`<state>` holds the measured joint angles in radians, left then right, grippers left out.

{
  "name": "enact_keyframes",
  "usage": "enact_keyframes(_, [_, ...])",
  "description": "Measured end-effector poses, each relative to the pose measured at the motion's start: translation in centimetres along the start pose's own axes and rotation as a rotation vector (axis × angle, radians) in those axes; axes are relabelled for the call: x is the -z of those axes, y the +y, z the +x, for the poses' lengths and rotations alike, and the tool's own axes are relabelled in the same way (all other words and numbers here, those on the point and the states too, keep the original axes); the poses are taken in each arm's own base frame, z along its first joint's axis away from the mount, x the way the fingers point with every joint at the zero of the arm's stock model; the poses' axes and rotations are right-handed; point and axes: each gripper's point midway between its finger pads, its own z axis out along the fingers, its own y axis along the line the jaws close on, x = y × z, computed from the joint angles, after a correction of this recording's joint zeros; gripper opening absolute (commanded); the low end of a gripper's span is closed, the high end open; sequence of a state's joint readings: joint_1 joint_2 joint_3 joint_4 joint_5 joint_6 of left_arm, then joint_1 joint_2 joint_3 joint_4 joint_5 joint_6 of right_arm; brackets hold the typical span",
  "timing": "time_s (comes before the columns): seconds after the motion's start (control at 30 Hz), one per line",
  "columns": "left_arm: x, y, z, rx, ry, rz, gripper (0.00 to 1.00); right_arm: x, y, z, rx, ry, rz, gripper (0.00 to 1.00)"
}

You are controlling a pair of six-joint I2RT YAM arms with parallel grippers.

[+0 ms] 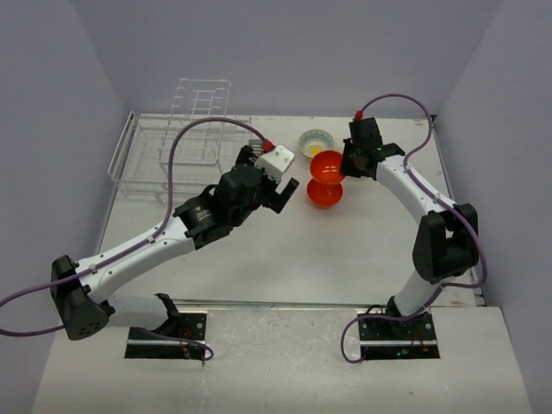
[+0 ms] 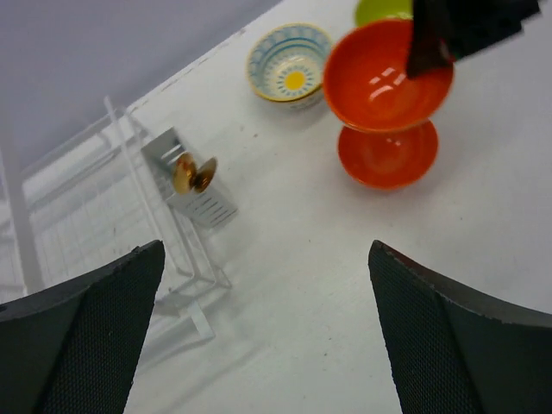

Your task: Unload the bowls from the dish rack

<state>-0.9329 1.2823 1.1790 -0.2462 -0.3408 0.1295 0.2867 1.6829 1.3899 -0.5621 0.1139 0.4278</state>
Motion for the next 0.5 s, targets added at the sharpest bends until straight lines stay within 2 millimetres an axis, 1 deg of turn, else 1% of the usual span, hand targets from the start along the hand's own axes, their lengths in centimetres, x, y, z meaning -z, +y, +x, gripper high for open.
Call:
enact_keyframes(0.07, [0.6, 2.3, 0.2, 0.158, 0.007, -0.147, 1.00, -1.3, 0.5, -0.1, -0.014, -0.005, -0.015, 0.00])
enact_keyframes(0.13, [1.3, 4.3, 0.9, 0.290, 0.020, -0.282, 1.00, -2.7, 0.9, 0.3, -0.032, 0.005, -0.027, 0.01])
enact_keyframes(0.2, [2.2, 5.8, 1.8, 0.385, 0.031, -0.391, 1.00, -3.8, 0.9, 1.0, -0.053, 0.016, -0.027, 0.02])
enact_keyframes(0.27, [3.6, 7.2, 2.6, 0.451, 0.040, -0.492, 1.00, -4.5, 0.5, 2.1, -0.071, 0.033, -0.019, 0.02])
enact_keyframes(0.33, [5.1, 8.4, 2.8, 0.498, 0.026, -0.560, 1.00, -4.9, 0.0, 3.5, -0.085, 0.060, -0.004, 0.03])
enact_keyframes(0.4, [6.8, 9.5, 2.5, 0.545, -0.013, -0.605, 1.00, -5.4, -0.4, 4.6, -0.098, 0.076, 0.004, 0.06])
enact_keyframes(0.5, [9.6, 11.1, 1.8, 0.607, -0.080, -0.642, 1.00, -5.7, -0.8, 5.7, -0.107, 0.096, 0.015, 0.10])
